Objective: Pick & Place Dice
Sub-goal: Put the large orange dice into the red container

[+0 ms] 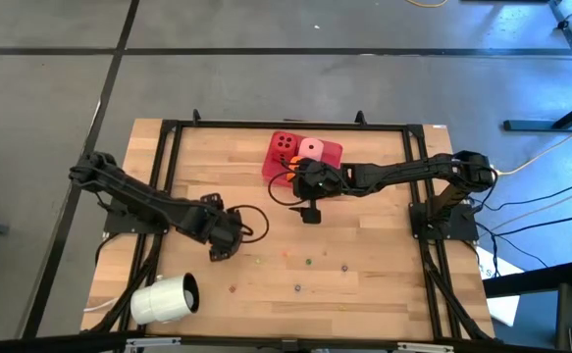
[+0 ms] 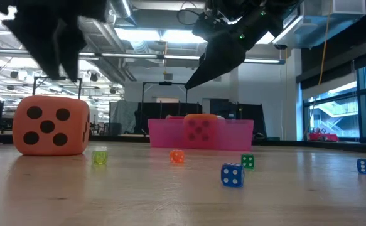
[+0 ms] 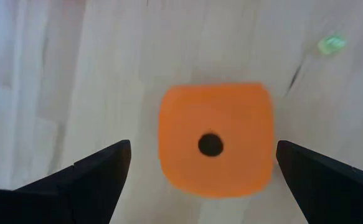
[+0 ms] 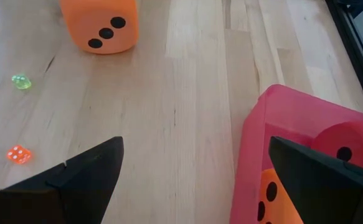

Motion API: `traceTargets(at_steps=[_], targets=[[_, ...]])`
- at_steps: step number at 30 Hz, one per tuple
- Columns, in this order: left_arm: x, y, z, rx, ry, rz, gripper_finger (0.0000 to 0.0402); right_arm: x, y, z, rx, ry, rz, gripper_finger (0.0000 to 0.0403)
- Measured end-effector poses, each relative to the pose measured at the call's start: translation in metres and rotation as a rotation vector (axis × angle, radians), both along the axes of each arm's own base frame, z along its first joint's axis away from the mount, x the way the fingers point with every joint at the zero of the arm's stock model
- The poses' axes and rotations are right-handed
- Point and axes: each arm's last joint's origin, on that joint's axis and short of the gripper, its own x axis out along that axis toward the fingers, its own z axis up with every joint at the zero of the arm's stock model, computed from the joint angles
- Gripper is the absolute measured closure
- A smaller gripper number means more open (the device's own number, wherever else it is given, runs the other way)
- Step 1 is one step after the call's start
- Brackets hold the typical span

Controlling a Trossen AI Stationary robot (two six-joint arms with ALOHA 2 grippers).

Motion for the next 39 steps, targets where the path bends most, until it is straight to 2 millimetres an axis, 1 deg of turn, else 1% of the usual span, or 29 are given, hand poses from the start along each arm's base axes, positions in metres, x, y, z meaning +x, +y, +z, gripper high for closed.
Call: traceTargets(at_steps=[2, 4, 5, 9, 11, 13, 15, 17, 19, 22, 25, 27, 29, 32, 35, 39], targets=[[-0.002, 0.000, -0.009, -0.008, 0.008, 0.015, 0.0002, 0.000, 0.000, 0.000, 0.000, 0.000, 0.000, 0.0003], [0.001, -0.002, -0.014, -0.003, -0.039, -0.006, 0.0002, 0.000, 0.000, 0.000, 0.000, 0.001, 0.000, 0.0003], [0.001, -0.002, -0.013, -0.010, -0.060, -0.018, 0.0002, 0.000, 0.000, 0.000, 0.000, 0.001, 0.000, 0.0003], [-0.006, 0.002, -0.007, -0.012, -0.048, -0.038, 0.0002, 0.000, 0.000, 0.000, 0.000, 0.004, 0.000, 0.0003], [-0.012, 0.004, 0.000, -0.010, -0.065, -0.064, 0.0002, -0.001, 0.000, -0.001, 0.001, 0.012, 0.001, 0.0003], [-0.021, 0.009, 0.013, -0.021, -0.119, -0.082, 0.0002, -0.001, 0.000, -0.001, 0.006, 0.018, -0.002, 0.0003], [-0.032, 0.016, 0.024, -0.027, -0.147, -0.070, 0.0002, -0.001, 0.000, -0.001, 0.015, 0.017, -0.009, 0.0003], [-0.042, 0.022, 0.029, -0.029, -0.152, -0.043, 0.0002, -0.001, 0.000, -0.001, 0.017, 0.017, -0.011, 0.0003], [-0.044, 0.024, 0.024, -0.048, -0.196, -0.040, 0.0002, -0.001, 0.000, -0.001, 0.019, 0.017, -0.013, 0.0003], [-0.040, 0.021, 0.002, -0.135, -0.230, -0.094, 0.0002, -0.001, 0.000, -0.001, 0.021, 0.017, -0.014, 0.0003], [-0.044, 0.023, -0.020, -0.166, -0.189, -0.078, 0.0002, -0.001, 0.000, -0.001, 0.021, 0.017, -0.015, 0.0003], [-0.045, 0.025, -0.030, -0.175, -0.172, -0.065, 0.0002, -0.001, 0.000, -0.001, 0.021, 0.017, -0.015, 0.0003], [-0.042, 0.025, -0.032, -0.181, -0.209, -0.075, 0.0002, -0.001, 0.000, -0.001, 0.021, 0.017, -0.015, 0.0003], [-0.036, 0.023, -0.029, -0.192, -0.276, -0.115, 0.0002, -0.001, 0.000, -0.002, 0.021, 0.018, -0.015, 0.0003], [-0.035, 0.022, -0.028, -0.206, -0.285, -0.137, 0.0002, -0.001, 0.000, -0.002, 0.021, 0.018, -0.015, 0.0003], [-0.035, 0.023, -0.028, -0.232, -0.292, -0.053, 0.0002, -0.001, 0.000, -0.002, 0.021, 0.018, -0.015, 0.0003]])
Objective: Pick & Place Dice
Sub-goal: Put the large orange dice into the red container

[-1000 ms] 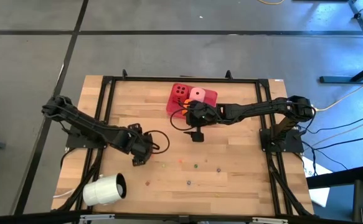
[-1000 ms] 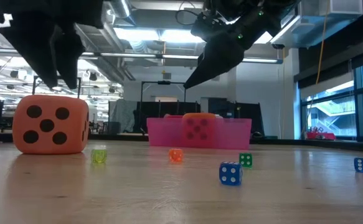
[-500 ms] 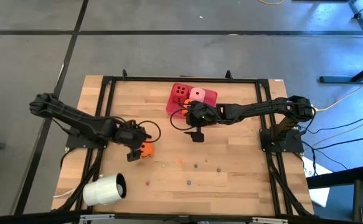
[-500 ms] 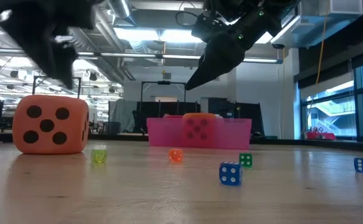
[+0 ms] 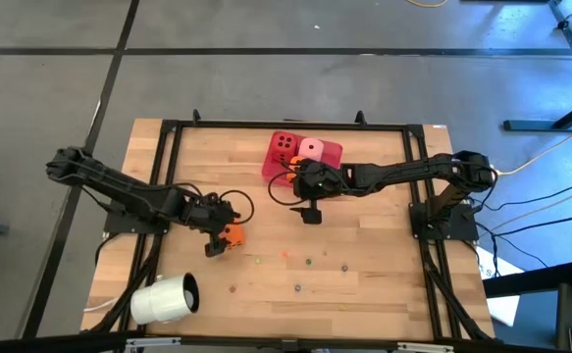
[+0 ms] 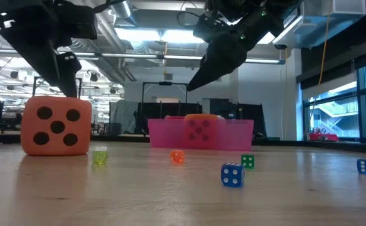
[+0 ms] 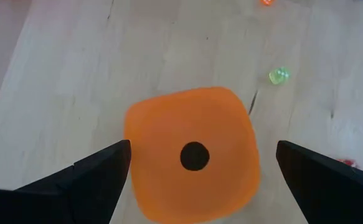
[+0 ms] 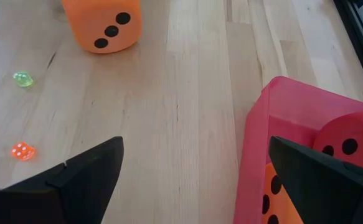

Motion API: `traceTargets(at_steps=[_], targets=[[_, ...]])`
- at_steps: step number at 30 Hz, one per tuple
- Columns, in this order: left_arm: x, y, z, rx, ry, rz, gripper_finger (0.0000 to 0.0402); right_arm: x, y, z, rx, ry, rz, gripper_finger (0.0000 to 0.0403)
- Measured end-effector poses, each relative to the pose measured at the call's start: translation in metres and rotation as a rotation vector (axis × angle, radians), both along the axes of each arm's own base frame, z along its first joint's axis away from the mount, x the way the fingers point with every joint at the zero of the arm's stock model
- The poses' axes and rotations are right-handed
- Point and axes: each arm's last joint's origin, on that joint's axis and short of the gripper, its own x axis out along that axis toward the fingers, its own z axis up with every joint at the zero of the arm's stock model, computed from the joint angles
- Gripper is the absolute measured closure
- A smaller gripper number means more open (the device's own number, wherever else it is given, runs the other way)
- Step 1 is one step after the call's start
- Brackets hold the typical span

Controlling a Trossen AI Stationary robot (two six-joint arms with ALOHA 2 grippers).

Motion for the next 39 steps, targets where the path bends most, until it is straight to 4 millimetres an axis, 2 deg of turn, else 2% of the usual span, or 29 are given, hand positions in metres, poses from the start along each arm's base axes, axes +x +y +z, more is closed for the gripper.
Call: traceTargets(at_steps=[10, 19, 27, 33, 39], targets=[[0.004, -0.004, -0.006, 0.014, 0.012, 0.107, 0.0002, 0.000, 0.000, 0.000, 0.000, 0.000, 0.000, 0.0003], [0.009, -0.012, -0.016, -0.004, 0.051, 0.125, 0.0002, 0.000, 0.000, 0.000, -0.001, 0.001, -0.001, 0.0003], [0.009, -0.012, -0.016, 0.009, 0.046, 0.103, 0.0002, 0.000, 0.000, 0.000, -0.002, 0.001, -0.002, 0.0003], [0.005, -0.009, -0.005, 0.002, -0.021, 0.081, 0.0002, 0.000, 0.000, 0.000, -0.002, 0.002, -0.002, 0.0003], [0.002, -0.012, -0.002, 0.029, -0.040, 0.047, 0.0002, 0.000, 0.000, 0.000, -0.002, 0.007, -0.001, 0.0003]])
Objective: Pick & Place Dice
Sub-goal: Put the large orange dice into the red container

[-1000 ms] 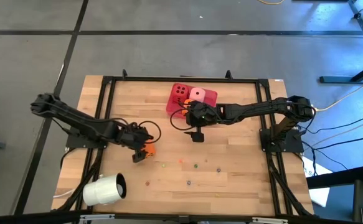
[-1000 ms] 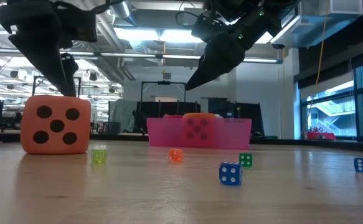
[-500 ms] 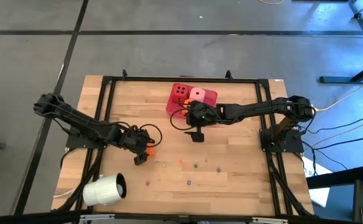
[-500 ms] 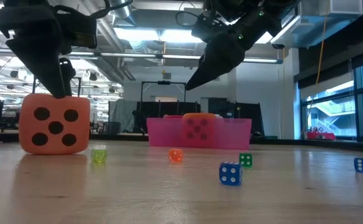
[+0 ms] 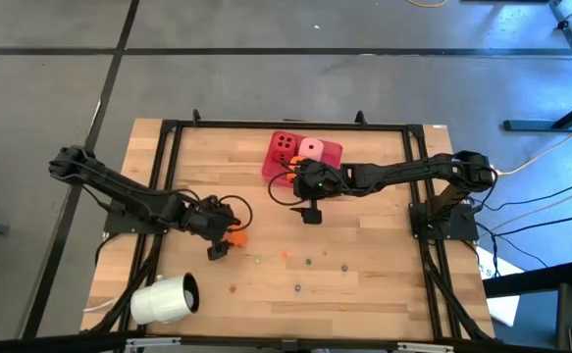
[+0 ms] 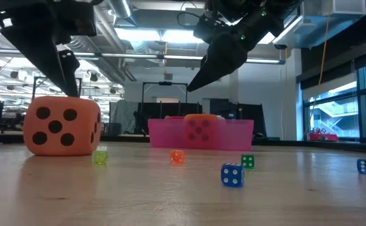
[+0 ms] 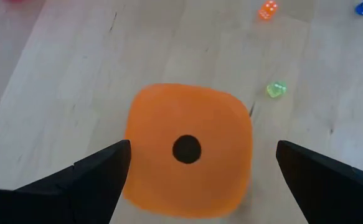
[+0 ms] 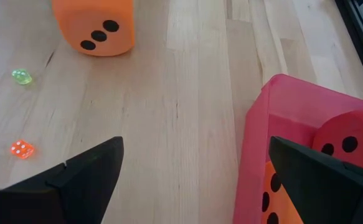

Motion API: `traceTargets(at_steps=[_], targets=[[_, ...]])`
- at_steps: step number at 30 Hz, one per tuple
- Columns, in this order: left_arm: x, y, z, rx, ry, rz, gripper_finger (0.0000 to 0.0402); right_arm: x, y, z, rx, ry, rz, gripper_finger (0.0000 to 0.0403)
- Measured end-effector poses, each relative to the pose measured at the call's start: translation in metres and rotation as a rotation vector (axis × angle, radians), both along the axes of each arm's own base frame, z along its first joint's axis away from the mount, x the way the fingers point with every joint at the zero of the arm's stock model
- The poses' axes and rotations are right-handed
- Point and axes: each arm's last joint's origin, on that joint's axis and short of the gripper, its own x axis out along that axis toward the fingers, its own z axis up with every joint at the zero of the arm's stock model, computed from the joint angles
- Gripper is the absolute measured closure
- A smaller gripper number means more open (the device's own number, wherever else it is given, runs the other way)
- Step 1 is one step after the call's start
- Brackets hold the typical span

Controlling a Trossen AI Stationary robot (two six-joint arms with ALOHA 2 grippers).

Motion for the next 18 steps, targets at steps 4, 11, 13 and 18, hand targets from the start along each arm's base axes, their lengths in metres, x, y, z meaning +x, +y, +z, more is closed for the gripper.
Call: traceTargets(at_steps=[4, 11, 13, 18], targets=[[0.001, 0.000, -0.003, 0.008, 0.022, 0.026, 0.0002, 0.000, 0.000, 0.000, 0.000, 0.000, 0.000, 0.0003], [0.005, 0.000, -0.011, 0.072, 0.065, -0.038, 0.0002, 0.000, 0.000, 0.000, 0.000, 0.000, 0.000, 0.0003], [0.006, 0.001, -0.013, 0.068, 0.073, -0.034, 0.0002, 0.000, 0.000, 0.000, 0.001, 0.000, 0.000, 0.0003], [0.009, 0.002, -0.015, 0.036, 0.088, -0.040, 0.0002, 0.000, 0.000, 0.000, 0.001, 0.000, -0.001, 0.0003]])
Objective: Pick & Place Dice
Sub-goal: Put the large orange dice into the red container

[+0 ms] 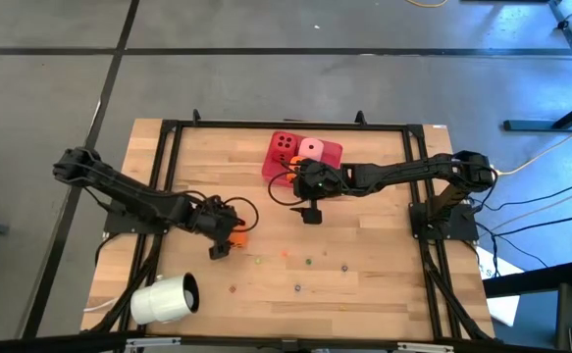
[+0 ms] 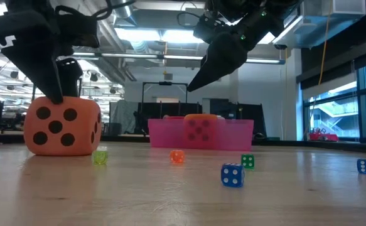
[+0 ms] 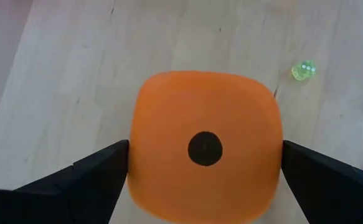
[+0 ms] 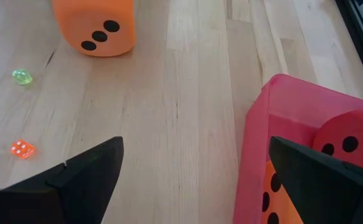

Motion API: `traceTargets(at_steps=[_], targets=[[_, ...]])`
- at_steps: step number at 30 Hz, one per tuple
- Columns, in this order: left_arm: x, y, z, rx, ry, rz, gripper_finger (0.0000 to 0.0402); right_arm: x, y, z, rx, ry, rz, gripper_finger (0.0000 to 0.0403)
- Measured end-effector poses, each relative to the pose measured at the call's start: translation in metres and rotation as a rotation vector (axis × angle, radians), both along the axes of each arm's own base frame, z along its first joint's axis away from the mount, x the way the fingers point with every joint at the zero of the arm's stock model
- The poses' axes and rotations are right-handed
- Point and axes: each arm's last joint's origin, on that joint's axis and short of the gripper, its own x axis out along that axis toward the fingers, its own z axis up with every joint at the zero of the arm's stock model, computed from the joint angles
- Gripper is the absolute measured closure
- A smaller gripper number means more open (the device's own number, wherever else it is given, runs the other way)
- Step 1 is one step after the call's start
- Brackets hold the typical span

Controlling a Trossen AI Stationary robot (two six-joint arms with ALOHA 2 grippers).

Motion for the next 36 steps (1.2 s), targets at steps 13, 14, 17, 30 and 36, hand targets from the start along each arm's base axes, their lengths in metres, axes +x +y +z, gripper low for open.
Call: traceTargets(at_steps=[13, 14, 17, 30, 36], targets=[[0.006, -0.002, -0.015, 0.012, 0.056, -0.014, 0.0001, 0.000, 0.000, 0.000, 0.000, 0.000, 0.001, 0.0003], [0.007, -0.002, -0.017, 0.010, 0.065, -0.016, 0.0001, 0.000, 0.000, 0.000, 0.001, 0.000, 0.002, 0.0003], [0.009, -0.003, -0.019, 0.009, 0.068, -0.017, 0.0001, 0.000, 0.000, 0.000, 0.001, 0.000, 0.002, 0.0003], [0.015, -0.004, -0.012, 0.043, 0.029, -0.031, 0.0001, 0.000, 0.000, 0.000, 0.002, 0.000, 0.001, 0.0003], [0.013, -0.002, 0.011, 0.084, -0.018, -0.025, 0.0001, -0.001, 0.000, -0.001, 0.002, 0.015, 0.001, 0.0003]])
